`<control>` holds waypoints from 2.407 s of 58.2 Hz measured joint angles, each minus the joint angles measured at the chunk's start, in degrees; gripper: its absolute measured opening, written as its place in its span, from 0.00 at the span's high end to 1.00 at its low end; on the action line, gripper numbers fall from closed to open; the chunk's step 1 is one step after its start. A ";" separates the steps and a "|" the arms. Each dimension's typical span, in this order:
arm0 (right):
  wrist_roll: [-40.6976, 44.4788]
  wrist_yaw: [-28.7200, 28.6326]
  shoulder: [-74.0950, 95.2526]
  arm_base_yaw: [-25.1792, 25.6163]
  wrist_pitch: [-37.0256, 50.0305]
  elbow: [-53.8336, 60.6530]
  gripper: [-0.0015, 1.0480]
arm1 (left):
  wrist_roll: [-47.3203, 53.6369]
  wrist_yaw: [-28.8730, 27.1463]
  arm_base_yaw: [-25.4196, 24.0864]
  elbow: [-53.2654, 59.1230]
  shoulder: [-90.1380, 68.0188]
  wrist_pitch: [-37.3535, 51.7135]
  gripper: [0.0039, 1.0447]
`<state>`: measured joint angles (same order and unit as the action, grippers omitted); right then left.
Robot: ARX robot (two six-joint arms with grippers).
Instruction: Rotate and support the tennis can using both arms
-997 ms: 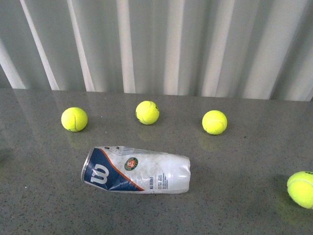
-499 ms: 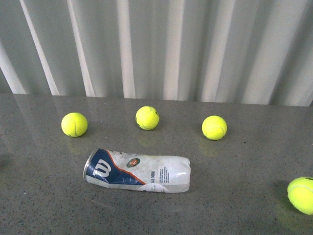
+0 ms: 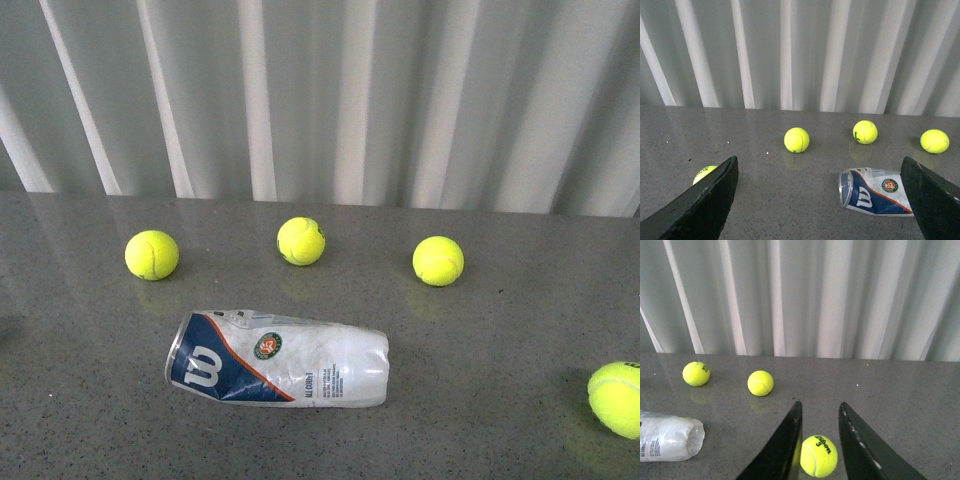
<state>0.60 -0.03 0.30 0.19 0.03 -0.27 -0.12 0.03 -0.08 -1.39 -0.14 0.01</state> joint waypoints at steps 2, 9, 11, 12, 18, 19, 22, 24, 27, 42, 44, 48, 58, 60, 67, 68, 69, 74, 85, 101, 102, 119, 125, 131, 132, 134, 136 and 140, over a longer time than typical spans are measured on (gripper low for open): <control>0.00 0.00 0.00 0.00 0.00 0.00 0.62 | 1.27 2.93 -0.72 -1.03 -1.60 -3.08 0.06; 0.00 -0.15 -0.07 0.00 0.00 0.00 0.42 | 5.14 12.48 0.87 -11.80 -15.61 -21.84 0.06; 0.00 -0.11 -0.07 -0.02 0.00 0.00 0.37 | 5.92 12.09 1.68 -13.79 -18.56 -21.24 0.06; 0.00 0.00 -0.07 -0.02 0.00 0.00 0.34 | 6.45 12.20 2.01 -15.15 -20.48 -20.00 0.06; 0.00 -0.02 -0.07 -0.02 0.00 0.00 0.17 | 8.13 13.33 3.21 -22.95 -33.22 -8.07 0.06; 0.00 -0.02 -0.07 -0.02 0.00 0.00 0.13 | 8.13 13.51 3.28 -23.63 -34.58 -6.99 0.06; -0.02 -0.04 -0.07 -0.02 0.00 0.02 0.06 | 8.31 14.91 3.78 -26.93 -42.16 -2.05 0.06; -0.04 -0.02 -0.07 -0.02 0.00 0.00 0.05 | 8.59 14.36 4.28 -29.57 -48.78 1.33 0.06; -0.02 -0.02 -0.07 -0.02 0.00 0.00 0.08 | 9.46 13.16 5.25 -32.98 -57.24 4.35 0.06; -0.04 -0.02 -0.07 -0.02 0.00 0.00 0.07 | 13.25 13.84 8.98 -45.62 -93.50 8.15 0.06; -0.04 -0.02 -0.07 -0.02 0.00 0.00 0.07 | 13.70 13.97 9.05 -46.95 -97.70 8.74 0.06; -0.04 0.00 -0.07 -0.02 0.00 0.00 0.07 | 14.23 13.73 8.85 -48.78 -103.21 9.94 0.06; -0.04 -0.02 -0.07 -0.02 0.00 0.02 0.07 | 15.08 13.53 6.88 -52.13 -112.56 13.75 0.06; -0.04 -0.02 -0.07 -0.02 0.00 0.02 0.07 | 15.06 13.55 6.36 -52.78 -113.77 14.32 0.06; -0.04 -0.02 -0.07 -0.02 0.00 0.00 0.07 | 13.64 14.34 4.50 -55.34 -116.58 14.53 0.06; -0.04 -0.02 -0.07 -0.02 0.00 0.00 0.07 | 13.00 15.04 4.17 -55.91 -116.93 14.34 0.06; -0.02 -0.02 -0.07 -0.02 0.00 0.02 0.07 | 12.09 15.76 3.89 -56.48 -117.35 14.10 0.06; -0.02 -0.02 -0.07 -0.02 0.00 0.00 0.07 | 9.75 18.21 3.13 -58.10 -118.46 13.70 0.06; -0.04 -0.02 -0.07 -0.02 0.00 0.00 0.07 | 3.98 23.98 3.39 -59.23 -121.55 12.31 0.06; -0.04 0.00 -0.07 -0.02 0.00 0.00 0.07 | -3.06 28.46 5.35 -59.17 -124.45 14.21 0.30; -0.04 -0.02 -0.07 -0.02 0.00 0.00 0.07 | -3.06 28.48 5.40 -59.17 -124.45 14.21 0.33; -0.04 -0.02 -0.07 -0.02 0.00 0.02 0.07 | -3.30 28.96 5.53 -58.99 -123.47 13.53 0.81; -0.04 -0.02 -0.07 -0.02 0.00 0.02 0.07 | -3.15 30.45 5.33 -58.95 -121.50 11.78 0.92; -0.04 -0.02 -0.07 -0.02 0.00 0.02 0.07 | -0.57 29.88 5.31 -58.99 -116.56 7.19 0.96; -0.04 -0.02 -0.07 -0.02 0.00 0.00 0.07 | 0.87 29.51 5.22 -59.17 -115.16 5.57 0.96; -0.04 -0.02 -0.07 -0.02 0.00 0.00 0.07 | 2.93 28.61 5.11 -59.69 -113.37 3.17 0.96; -0.04 -0.02 -0.07 -0.02 0.00 0.02 0.07 | 5.18 27.39 5.09 -60.48 -111.56 0.81 0.96; -0.04 -0.02 -0.07 -0.02 0.00 0.02 0.07 | 9.55 25.66 5.20 -62.05 -108.63 -3.02 0.97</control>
<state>0.56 -0.05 0.23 0.16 0.03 -0.25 9.43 25.69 5.13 -63.44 -108.77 -3.01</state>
